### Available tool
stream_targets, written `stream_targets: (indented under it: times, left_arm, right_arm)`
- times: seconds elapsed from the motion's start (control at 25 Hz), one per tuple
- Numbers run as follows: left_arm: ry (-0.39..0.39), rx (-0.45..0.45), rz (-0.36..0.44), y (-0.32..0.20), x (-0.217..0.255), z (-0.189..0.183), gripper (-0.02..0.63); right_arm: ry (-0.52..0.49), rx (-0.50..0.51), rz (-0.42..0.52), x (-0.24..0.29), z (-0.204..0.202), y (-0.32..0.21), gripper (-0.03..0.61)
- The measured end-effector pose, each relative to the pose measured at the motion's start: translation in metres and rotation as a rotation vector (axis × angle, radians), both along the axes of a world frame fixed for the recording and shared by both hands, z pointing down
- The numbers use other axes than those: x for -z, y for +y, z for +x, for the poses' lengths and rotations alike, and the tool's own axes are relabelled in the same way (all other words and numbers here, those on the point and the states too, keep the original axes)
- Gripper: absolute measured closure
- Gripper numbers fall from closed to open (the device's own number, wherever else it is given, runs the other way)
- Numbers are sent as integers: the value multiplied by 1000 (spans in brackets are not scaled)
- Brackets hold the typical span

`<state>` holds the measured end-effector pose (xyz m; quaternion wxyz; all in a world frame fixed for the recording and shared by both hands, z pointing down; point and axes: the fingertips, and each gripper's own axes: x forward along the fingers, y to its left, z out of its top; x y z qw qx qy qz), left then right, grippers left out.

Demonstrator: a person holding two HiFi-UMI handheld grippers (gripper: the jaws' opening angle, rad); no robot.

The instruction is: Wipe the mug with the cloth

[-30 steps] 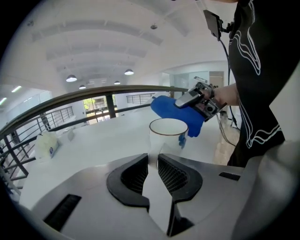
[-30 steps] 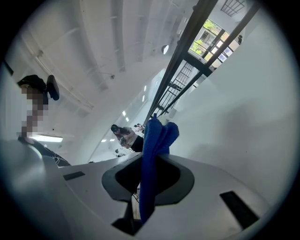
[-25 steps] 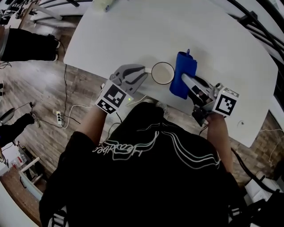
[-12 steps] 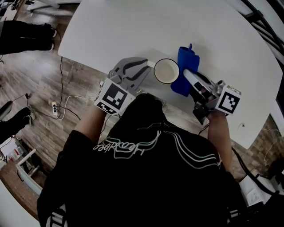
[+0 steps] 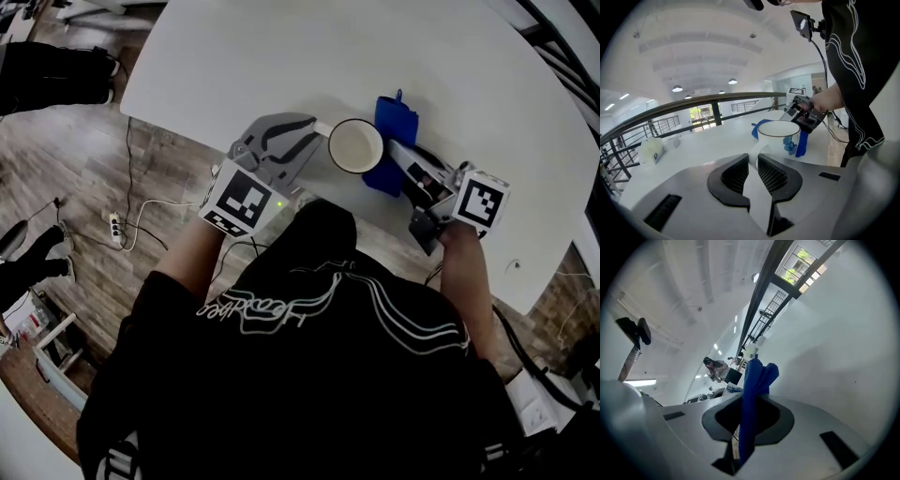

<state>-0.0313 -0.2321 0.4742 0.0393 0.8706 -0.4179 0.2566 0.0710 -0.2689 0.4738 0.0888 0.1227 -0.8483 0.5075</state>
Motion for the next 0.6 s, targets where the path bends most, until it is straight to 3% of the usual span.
stream_targets:
  times: [0.28,0.6]
  left_arm:
    - [-17,-43,7,-14,-5,4,548]
    - [-57,-101,16,-21,-9,2,552]
  right_arm:
    - [-39,14,0,11,24,-23,531]
    - [-124,178,41,28,15,-23,531]
